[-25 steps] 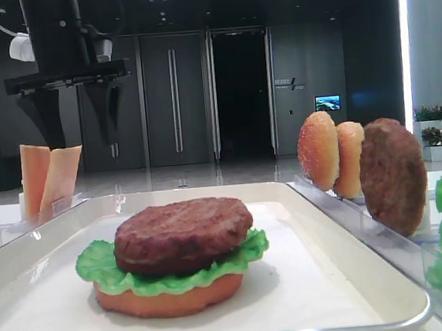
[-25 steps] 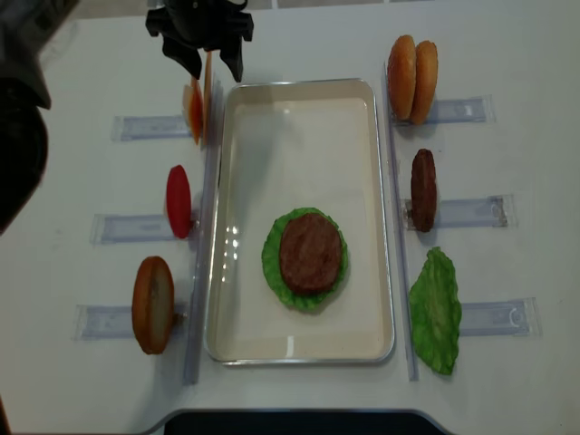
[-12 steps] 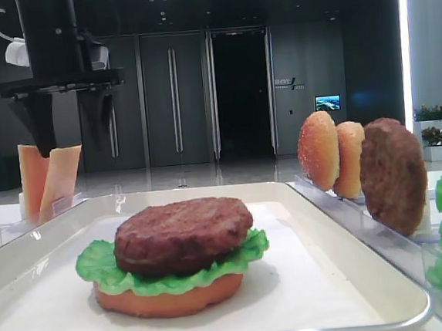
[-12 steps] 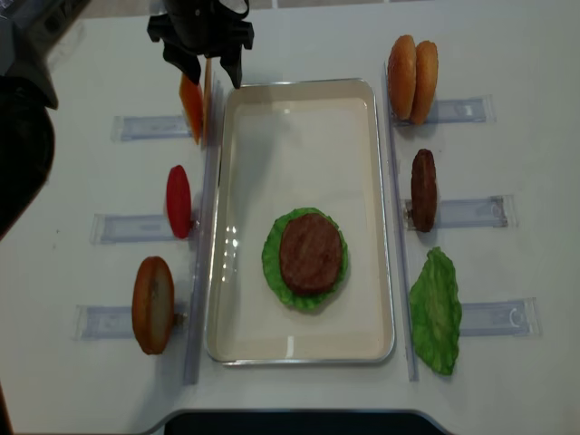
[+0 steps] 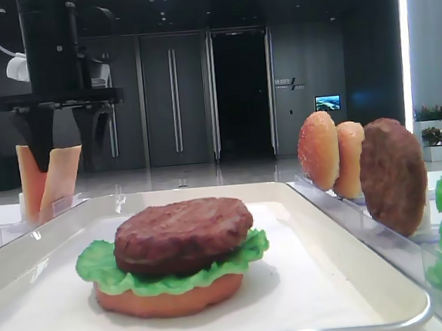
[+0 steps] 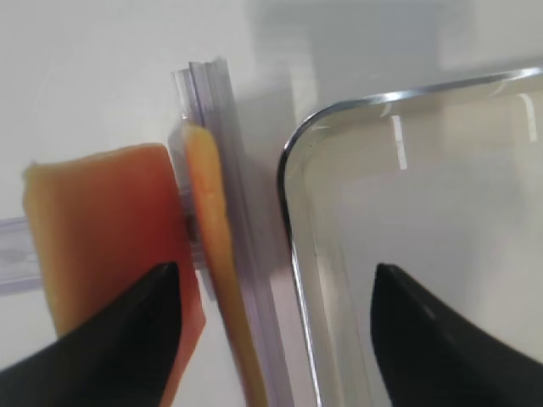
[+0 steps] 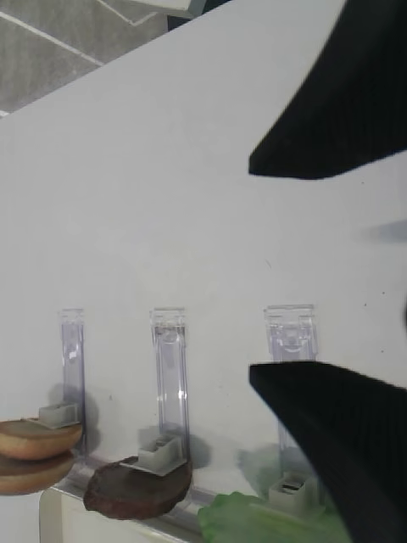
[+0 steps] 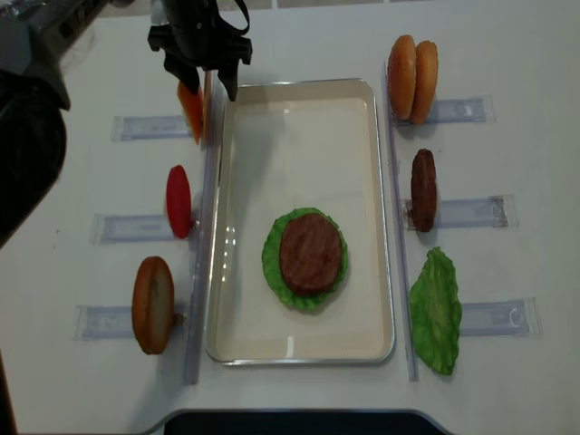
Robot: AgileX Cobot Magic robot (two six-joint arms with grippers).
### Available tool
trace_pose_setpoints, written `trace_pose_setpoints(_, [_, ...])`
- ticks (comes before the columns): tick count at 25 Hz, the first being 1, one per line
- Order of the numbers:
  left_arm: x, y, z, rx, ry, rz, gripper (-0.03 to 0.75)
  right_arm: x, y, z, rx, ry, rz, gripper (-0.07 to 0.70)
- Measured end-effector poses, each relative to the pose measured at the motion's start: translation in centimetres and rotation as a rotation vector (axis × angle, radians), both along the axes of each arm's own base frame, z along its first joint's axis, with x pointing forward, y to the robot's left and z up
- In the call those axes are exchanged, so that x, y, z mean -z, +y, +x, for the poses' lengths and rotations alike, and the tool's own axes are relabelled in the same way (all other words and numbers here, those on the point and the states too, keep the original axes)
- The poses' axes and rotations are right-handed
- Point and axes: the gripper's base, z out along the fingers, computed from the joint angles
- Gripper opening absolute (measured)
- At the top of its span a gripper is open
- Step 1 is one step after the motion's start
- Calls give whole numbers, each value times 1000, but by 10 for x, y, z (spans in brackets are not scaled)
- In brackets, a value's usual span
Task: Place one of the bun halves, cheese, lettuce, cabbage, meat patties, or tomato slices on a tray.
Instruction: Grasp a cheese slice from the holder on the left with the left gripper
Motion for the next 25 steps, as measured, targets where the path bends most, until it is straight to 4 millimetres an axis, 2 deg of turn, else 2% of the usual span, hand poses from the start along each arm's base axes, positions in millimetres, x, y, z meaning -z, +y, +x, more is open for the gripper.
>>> trace_pose_setpoints(8, [0,7,-1,10,14,80,354,0,0,0,0,0,0,470])
trace_pose_setpoints(19, [-1,11,-1,23,10,131,64,0,0,0,0,0,0,470])
trace_pose_setpoints(21, [-1,11,-1,30,10,135,37,0,0,0,0,0,0,470])
trace_pose_setpoints(25, [-1,11,-1,36,11,136,33,0,0,0,0,0,0,470])
